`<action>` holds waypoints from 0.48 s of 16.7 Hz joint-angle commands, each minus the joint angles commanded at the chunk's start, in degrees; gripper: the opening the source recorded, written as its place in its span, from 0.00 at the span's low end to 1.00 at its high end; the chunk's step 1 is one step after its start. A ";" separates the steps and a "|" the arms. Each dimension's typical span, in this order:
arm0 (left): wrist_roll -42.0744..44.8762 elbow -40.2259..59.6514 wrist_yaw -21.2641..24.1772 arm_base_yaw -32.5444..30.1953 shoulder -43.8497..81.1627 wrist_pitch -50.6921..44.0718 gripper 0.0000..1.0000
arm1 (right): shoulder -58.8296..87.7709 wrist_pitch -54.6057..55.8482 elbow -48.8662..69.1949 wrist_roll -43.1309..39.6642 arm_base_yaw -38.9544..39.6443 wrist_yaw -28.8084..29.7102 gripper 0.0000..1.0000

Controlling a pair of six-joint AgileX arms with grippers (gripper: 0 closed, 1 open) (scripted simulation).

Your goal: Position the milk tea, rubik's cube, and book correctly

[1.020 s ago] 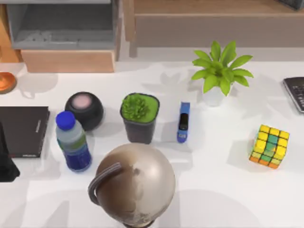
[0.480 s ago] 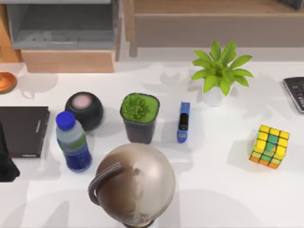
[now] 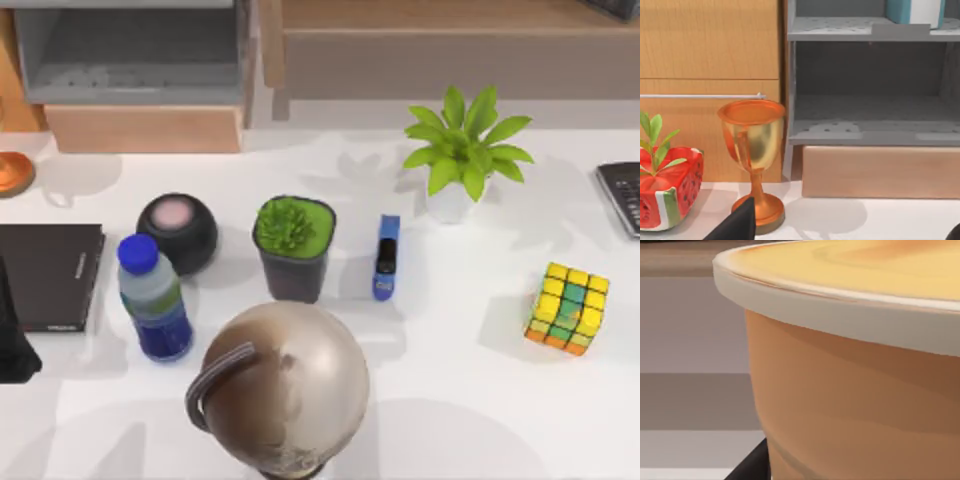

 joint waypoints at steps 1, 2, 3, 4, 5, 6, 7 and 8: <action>0.00 0.00 0.00 0.00 0.00 0.00 1.00 | 0.00 0.00 0.00 0.00 0.00 0.00 0.68; 0.00 0.00 0.00 0.00 0.00 0.00 1.00 | 0.00 0.00 0.00 0.00 0.00 0.00 0.75; 0.00 0.00 0.00 0.00 0.00 0.00 1.00 | 0.00 0.00 0.00 0.00 0.00 0.00 0.83; 0.00 0.00 0.00 0.00 0.00 0.00 1.00 | 0.00 0.00 0.00 0.00 0.00 0.00 0.90; 0.00 0.00 0.00 0.00 0.00 0.00 1.00 | 0.00 0.00 0.00 0.00 0.00 0.00 0.98; 0.00 0.00 0.00 0.00 0.00 0.00 1.00 | 0.00 0.00 0.00 0.00 0.00 0.00 1.00; 0.00 0.00 0.00 0.00 0.00 0.00 1.00 | 0.00 0.00 0.00 0.00 0.00 0.00 1.00; 0.00 0.00 0.00 0.00 0.00 0.00 1.00 | 0.00 0.00 0.00 0.00 0.00 0.00 1.00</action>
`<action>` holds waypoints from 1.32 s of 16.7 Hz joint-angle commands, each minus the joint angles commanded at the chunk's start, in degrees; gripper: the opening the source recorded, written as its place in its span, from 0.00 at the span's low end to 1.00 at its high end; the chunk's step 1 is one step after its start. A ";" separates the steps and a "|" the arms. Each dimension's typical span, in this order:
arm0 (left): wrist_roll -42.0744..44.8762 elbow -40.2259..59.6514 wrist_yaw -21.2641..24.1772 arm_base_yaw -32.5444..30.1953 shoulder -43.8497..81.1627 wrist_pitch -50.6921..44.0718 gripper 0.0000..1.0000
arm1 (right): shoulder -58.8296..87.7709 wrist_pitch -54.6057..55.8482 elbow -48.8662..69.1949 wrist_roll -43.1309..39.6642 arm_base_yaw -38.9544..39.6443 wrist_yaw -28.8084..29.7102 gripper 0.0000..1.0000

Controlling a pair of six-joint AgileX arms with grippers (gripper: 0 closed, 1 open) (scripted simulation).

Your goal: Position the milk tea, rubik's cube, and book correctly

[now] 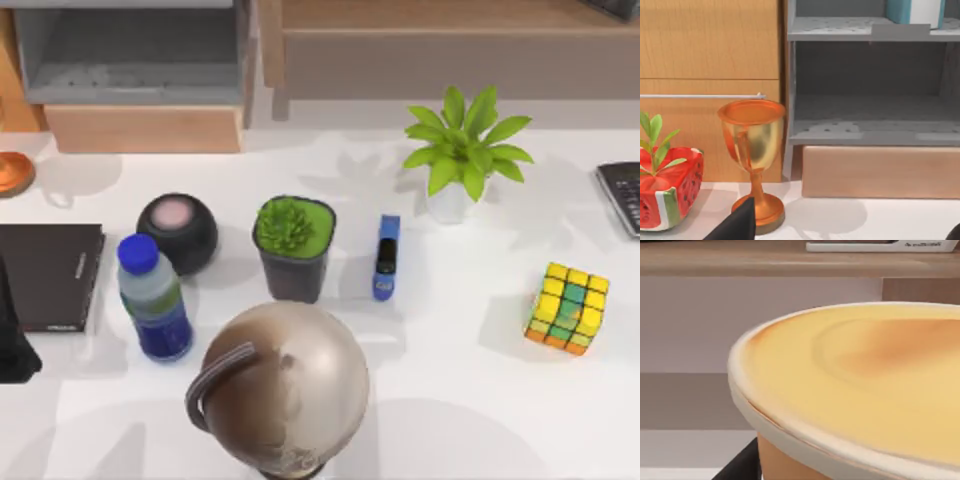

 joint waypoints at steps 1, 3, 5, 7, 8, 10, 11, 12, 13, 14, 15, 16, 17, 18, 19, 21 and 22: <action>0.00 0.00 0.00 0.00 0.00 0.00 1.00 | 0.00 0.00 0.00 0.00 0.00 0.00 1.00; 0.00 0.00 0.00 0.00 0.00 0.00 1.00 | 0.00 0.00 0.00 0.00 0.00 0.00 1.00; 0.00 0.00 0.00 0.00 0.00 0.00 1.00 | 0.00 0.00 0.00 0.00 0.00 0.00 1.00; 0.00 0.00 0.00 0.00 0.00 0.00 1.00 | -0.07 0.13 -0.20 0.01 -0.05 -0.10 1.00; 0.00 0.00 0.00 0.00 0.00 0.00 1.00 | -0.26 0.59 -0.85 0.02 -0.40 -0.45 1.00; 0.00 0.00 0.00 0.00 0.00 0.00 1.00 | -0.91 2.07 -2.94 0.04 -1.52 -1.56 1.00; 0.00 0.00 0.00 0.00 0.00 0.00 1.00 | -1.28 2.88 -4.11 0.06 -2.12 -2.17 1.00; 0.00 0.00 0.00 0.00 0.00 0.00 1.00 | -1.61 3.59 -5.12 0.07 -2.65 -2.71 1.00; 0.00 0.00 0.00 0.00 0.00 0.00 1.00 | -1.83 4.06 -5.81 0.08 -3.00 -3.08 1.00; 0.00 0.00 0.00 0.00 0.00 0.00 1.00 | -1.89 4.19 -5.99 0.09 -3.10 -3.18 1.00; 0.00 0.00 0.00 0.00 0.00 0.00 1.00 | -1.89 4.19 -5.99 0.09 -3.10 -3.18 1.00; 0.00 0.00 0.00 0.00 0.00 0.00 1.00 | -1.89 4.19 -5.99 0.09 -3.10 -3.18 1.00; 0.00 0.00 0.00 0.00 0.00 0.00 1.00 | -1.63 4.04 -5.80 0.08 -2.82 -3.06 1.00; 0.00 0.00 0.00 0.00 0.00 0.00 1.00 | -1.81 3.90 -5.84 0.08 -2.84 -3.08 1.00; 0.00 0.00 0.00 0.00 0.00 0.00 1.00 | -2.55 3.32 -6.01 0.08 -2.92 -3.17 1.00; 0.00 0.00 0.00 0.00 0.00 0.00 1.00 | -5.46 1.13 -6.65 0.06 -3.28 -3.54 1.00; 0.00 0.00 0.00 0.00 0.00 0.00 1.00 | -7.39 -0.32 -7.06 0.05 -3.54 -3.81 1.00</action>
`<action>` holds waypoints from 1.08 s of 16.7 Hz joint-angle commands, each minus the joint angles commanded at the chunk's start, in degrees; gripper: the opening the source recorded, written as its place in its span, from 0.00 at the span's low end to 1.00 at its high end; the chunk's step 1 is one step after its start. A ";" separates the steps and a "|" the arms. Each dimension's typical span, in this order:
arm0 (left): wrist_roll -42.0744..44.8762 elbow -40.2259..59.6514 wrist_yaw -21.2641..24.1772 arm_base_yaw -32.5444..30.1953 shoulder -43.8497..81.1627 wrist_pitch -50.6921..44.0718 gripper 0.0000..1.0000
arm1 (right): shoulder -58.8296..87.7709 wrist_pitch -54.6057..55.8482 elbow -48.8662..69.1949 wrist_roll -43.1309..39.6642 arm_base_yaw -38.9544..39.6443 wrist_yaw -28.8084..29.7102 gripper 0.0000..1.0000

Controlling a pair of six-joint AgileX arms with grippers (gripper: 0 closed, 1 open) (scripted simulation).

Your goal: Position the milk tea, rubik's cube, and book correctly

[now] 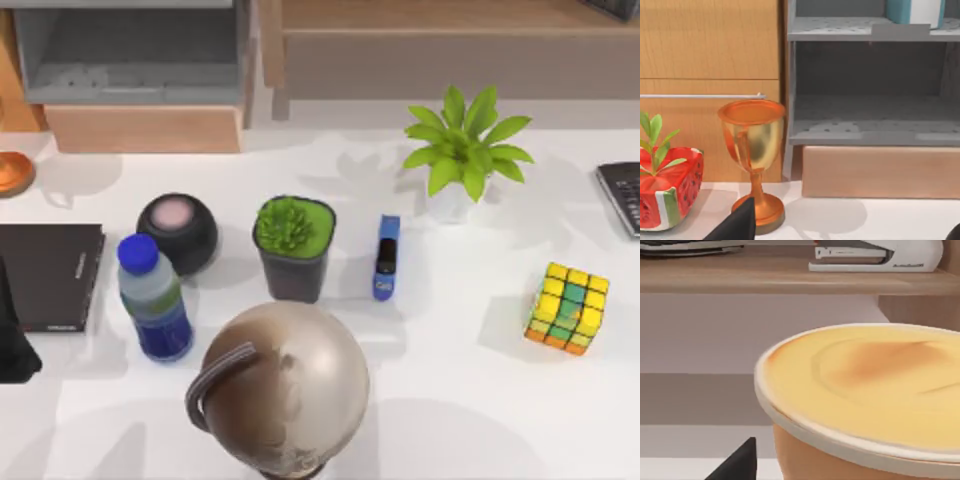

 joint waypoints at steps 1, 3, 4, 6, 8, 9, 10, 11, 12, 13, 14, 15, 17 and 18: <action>0.00 0.00 0.00 0.00 0.00 0.00 1.00 | -2.07 -1.57 -0.46 0.01 -0.29 -0.31 1.00; 0.00 0.00 0.00 0.00 0.00 0.00 1.00 | -6.13 -4.69 -1.38 0.08 -0.88 -0.97 1.00; 0.00 0.00 0.00 0.00 0.00 0.00 1.00 | -7.90 -6.05 -1.79 0.13 -1.15 -1.28 1.00; 0.00 0.00 0.00 0.00 0.00 0.00 1.00 | -10.28 -7.91 -2.35 0.20 -1.55 -1.74 1.00; 0.00 0.00 0.00 0.00 0.00 0.00 1.00 | -10.67 -8.24 -2.44 0.21 -1.62 -1.83 1.00; 0.00 0.00 0.00 0.00 0.00 0.00 1.00 | -10.67 -8.24 -2.44 0.21 -1.62 -1.83 1.00; 0.00 0.00 0.00 0.00 0.00 0.00 1.00 | -10.49 -8.08 -2.19 0.20 -1.31 -1.75 1.00; 0.00 0.00 0.00 0.00 0.00 0.00 1.00 | -10.49 -8.08 -2.19 0.20 -1.31 -1.75 1.00; 0.00 0.00 0.00 0.00 0.00 0.00 1.00 | -10.71 -8.49 -1.62 0.38 -1.16 -1.52 1.00; 0.00 0.00 0.00 0.00 0.00 0.00 1.00 | -11.07 -9.42 -0.46 0.76 -0.79 -1.05 1.00; 0.00 0.00 0.00 0.00 0.00 0.00 1.00 | -11.44 -10.92 1.30 1.32 -0.17 -0.38 1.00; 0.00 0.00 0.00 0.00 0.00 0.00 1.00 | -11.74 -13.02 3.61 2.05 0.70 0.48 1.00; 0.00 0.00 0.00 0.00 0.00 0.00 1.00 | -12.06 -18.99 9.61 3.91 3.05 2.65 1.00; 0.00 0.00 0.00 0.00 0.00 0.00 1.00 | -12.10 -22.87 13.16 4.98 4.47 3.90 1.00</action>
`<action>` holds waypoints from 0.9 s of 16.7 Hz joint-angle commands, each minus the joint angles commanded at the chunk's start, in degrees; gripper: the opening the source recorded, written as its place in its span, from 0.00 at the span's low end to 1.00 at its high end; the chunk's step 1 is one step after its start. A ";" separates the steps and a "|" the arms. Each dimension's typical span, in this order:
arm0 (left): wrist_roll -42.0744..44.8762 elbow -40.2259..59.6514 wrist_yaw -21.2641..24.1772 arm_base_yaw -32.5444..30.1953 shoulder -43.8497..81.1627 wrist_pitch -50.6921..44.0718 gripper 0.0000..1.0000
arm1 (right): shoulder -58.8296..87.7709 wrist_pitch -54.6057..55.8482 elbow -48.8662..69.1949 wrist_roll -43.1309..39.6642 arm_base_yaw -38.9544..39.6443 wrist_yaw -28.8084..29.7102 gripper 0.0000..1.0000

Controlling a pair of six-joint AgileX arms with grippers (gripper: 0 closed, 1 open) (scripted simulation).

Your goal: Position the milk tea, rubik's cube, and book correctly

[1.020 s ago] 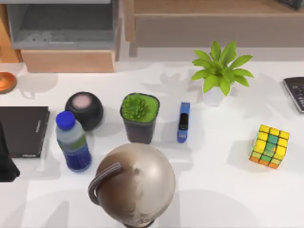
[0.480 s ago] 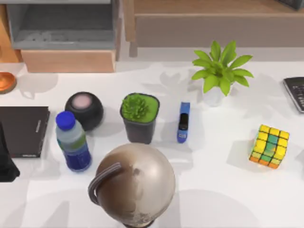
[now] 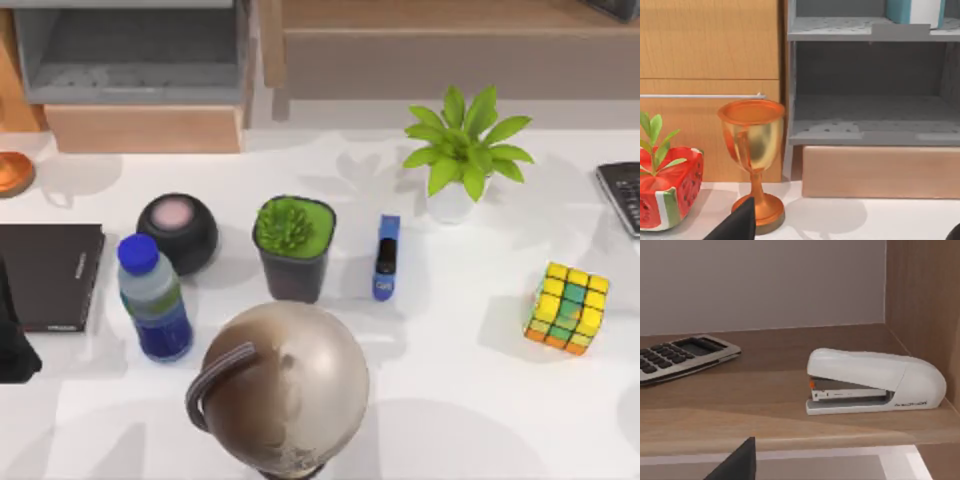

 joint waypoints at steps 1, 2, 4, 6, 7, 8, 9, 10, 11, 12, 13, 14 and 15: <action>0.00 0.00 0.00 0.00 0.00 0.00 1.00 | 0.04 -4.46 3.82 1.14 1.55 1.33 1.00; 0.00 0.00 0.00 0.00 0.00 0.00 1.00 | 0.14 -9.53 7.81 2.31 3.21 2.70 1.00; 0.00 0.00 0.00 0.00 0.00 0.00 1.00 | 0.39 -21.54 15.86 4.78 6.86 5.52 1.00; 0.00 0.00 0.00 0.00 0.00 0.00 1.00 | 0.65 -35.53 23.28 7.41 11.03 8.42 1.00; 0.00 0.00 0.00 0.00 0.00 0.00 1.00 | 0.80 -43.00 26.56 8.82 13.31 9.90 1.00; 0.00 0.00 0.00 0.00 0.00 0.00 1.00 | 0.93 -50.64 29.50 10.30 15.70 11.40 1.00; 0.00 0.00 0.00 0.00 0.00 0.00 1.00 | 1.01 -58.32 32.08 11.86 18.18 12.92 1.00; 0.00 0.00 0.00 0.00 0.00 0.00 1.00 | 1.00 -65.93 34.31 13.48 20.71 14.45 1.00; 0.00 0.00 0.00 0.00 0.00 0.00 1.00 | 0.89 -73.35 36.21 15.16 23.27 15.98 1.00; 0.00 0.00 0.00 0.00 0.00 0.00 1.00 | 0.73 -80.49 37.76 16.91 25.85 17.52 1.00; 0.00 0.00 0.00 0.00 0.00 0.00 1.00 | 0.51 -87.27 38.99 18.69 28.43 19.06 1.00; 0.00 0.00 0.00 0.00 0.00 0.00 1.00 | 0.27 -93.66 39.90 20.50 30.97 20.59 1.00; 0.00 0.00 0.00 0.00 0.00 0.00 1.00 | 0.04 -99.61 40.49 22.30 33.47 22.11 1.00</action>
